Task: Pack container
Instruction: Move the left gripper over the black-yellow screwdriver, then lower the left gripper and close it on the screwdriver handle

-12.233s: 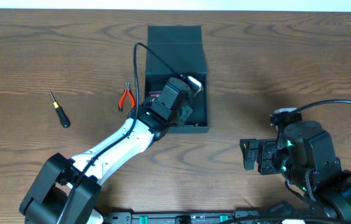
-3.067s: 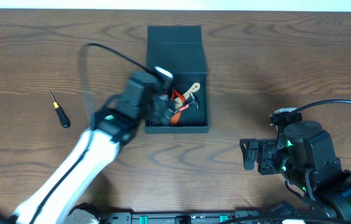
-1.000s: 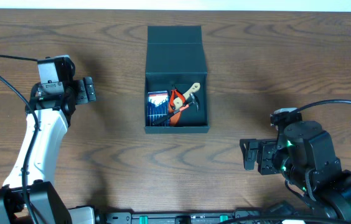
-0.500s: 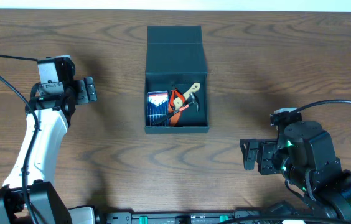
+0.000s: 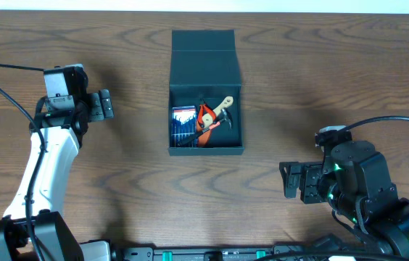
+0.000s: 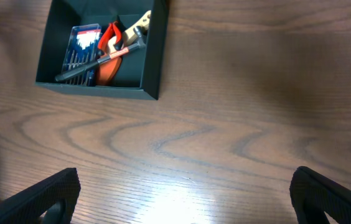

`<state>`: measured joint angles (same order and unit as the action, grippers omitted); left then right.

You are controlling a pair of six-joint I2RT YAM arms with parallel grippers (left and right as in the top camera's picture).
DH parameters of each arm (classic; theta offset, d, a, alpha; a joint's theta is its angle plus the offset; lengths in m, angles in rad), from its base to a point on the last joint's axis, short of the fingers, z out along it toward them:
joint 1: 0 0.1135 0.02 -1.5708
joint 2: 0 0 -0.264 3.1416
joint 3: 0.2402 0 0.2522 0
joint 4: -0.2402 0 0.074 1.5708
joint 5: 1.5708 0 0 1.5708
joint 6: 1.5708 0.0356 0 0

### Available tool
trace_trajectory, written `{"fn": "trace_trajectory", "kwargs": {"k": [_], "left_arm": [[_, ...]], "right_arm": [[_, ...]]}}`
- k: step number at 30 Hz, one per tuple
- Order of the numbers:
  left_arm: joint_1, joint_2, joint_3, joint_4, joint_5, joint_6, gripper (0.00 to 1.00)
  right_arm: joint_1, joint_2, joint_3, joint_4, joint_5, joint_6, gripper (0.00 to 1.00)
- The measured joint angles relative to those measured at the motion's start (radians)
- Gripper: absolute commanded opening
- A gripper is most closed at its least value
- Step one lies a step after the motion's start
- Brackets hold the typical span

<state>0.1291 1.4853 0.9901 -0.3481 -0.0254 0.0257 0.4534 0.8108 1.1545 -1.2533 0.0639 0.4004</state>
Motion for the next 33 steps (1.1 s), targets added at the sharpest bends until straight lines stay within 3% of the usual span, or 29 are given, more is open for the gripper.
{"fn": "trace_trajectory", "kwargs": {"k": [20,33], "left_arm": [[0.104,0.005,0.000,-0.001,-0.003,0.000,0.99],[0.133,0.139,0.000,-0.020,-0.057,0.000,0.98]], "right_arm": [[0.000,0.000,0.000,0.000,0.000,0.000,0.99],[0.000,0.000,0.000,0.000,0.000,0.000,0.99]]}}
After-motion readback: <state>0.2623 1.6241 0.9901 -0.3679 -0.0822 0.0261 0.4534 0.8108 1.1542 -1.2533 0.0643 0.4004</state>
